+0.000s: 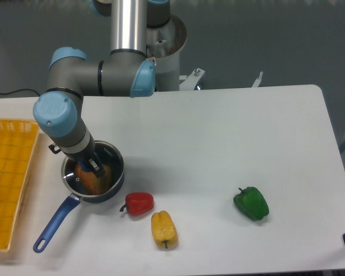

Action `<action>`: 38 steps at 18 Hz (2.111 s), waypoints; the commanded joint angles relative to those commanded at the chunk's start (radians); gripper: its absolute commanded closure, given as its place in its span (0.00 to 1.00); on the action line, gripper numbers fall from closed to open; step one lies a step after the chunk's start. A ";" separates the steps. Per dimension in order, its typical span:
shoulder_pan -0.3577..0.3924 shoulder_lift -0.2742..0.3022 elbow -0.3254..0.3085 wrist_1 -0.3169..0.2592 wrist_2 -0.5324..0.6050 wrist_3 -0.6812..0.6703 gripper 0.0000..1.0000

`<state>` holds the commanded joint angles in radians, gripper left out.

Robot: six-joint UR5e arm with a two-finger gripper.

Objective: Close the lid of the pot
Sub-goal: 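Lower the lid onto the saucepan rim and settle it flat, then open the gripper to release the lid knob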

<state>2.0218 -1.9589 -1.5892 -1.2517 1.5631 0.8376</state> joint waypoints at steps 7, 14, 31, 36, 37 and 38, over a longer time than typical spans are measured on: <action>0.000 0.000 -0.002 0.002 -0.002 0.000 0.47; -0.003 -0.002 0.000 0.003 -0.002 0.002 0.32; 0.049 0.040 0.038 -0.003 -0.011 0.008 0.00; 0.126 0.061 0.054 -0.026 -0.008 0.104 0.00; 0.159 0.067 0.058 -0.028 -0.009 0.159 0.00; 0.193 0.089 0.060 -0.028 -0.009 0.217 0.00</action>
<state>2.2147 -1.8701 -1.5294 -1.2793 1.5539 1.0548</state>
